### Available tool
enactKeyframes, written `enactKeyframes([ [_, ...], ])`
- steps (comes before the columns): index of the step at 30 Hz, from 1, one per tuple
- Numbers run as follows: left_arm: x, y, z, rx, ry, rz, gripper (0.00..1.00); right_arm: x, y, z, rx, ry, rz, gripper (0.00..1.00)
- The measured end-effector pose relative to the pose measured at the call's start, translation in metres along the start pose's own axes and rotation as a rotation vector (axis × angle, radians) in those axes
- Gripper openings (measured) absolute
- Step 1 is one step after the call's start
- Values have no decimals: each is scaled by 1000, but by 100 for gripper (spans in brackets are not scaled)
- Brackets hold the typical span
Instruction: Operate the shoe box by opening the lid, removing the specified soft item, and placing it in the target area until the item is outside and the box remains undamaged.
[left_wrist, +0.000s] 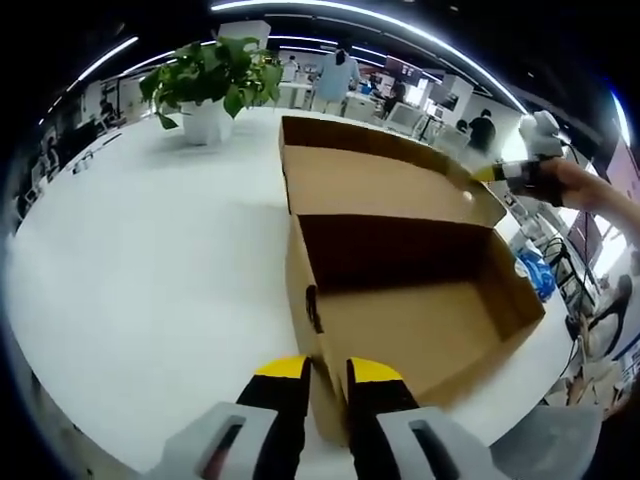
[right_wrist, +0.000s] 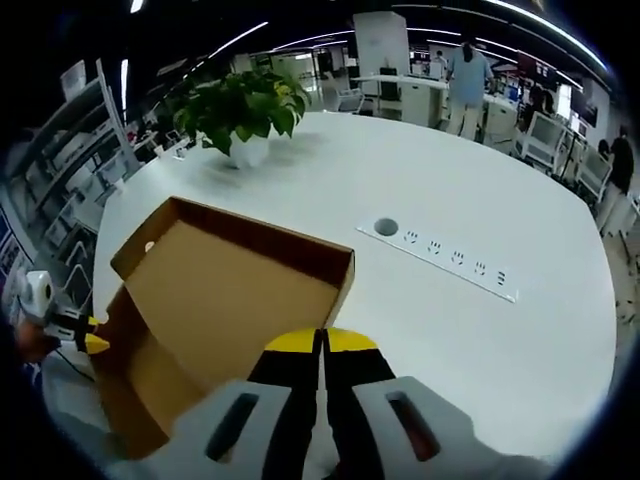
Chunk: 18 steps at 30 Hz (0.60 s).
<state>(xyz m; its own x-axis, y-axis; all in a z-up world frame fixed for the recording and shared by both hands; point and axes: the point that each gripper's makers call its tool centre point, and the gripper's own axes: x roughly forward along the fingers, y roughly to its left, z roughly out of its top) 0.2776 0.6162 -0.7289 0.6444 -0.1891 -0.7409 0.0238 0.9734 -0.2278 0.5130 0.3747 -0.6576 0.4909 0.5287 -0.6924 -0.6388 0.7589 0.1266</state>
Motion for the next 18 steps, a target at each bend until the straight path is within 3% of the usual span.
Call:
enactKeyframes([
  [7,1,2,0,-14,-4,34,12,-21,6,0,-59,-47,-24,0],
  [18,2,6,1,-31,-14,83,7,-48,11,-5,-57,-99,-26,0],
])
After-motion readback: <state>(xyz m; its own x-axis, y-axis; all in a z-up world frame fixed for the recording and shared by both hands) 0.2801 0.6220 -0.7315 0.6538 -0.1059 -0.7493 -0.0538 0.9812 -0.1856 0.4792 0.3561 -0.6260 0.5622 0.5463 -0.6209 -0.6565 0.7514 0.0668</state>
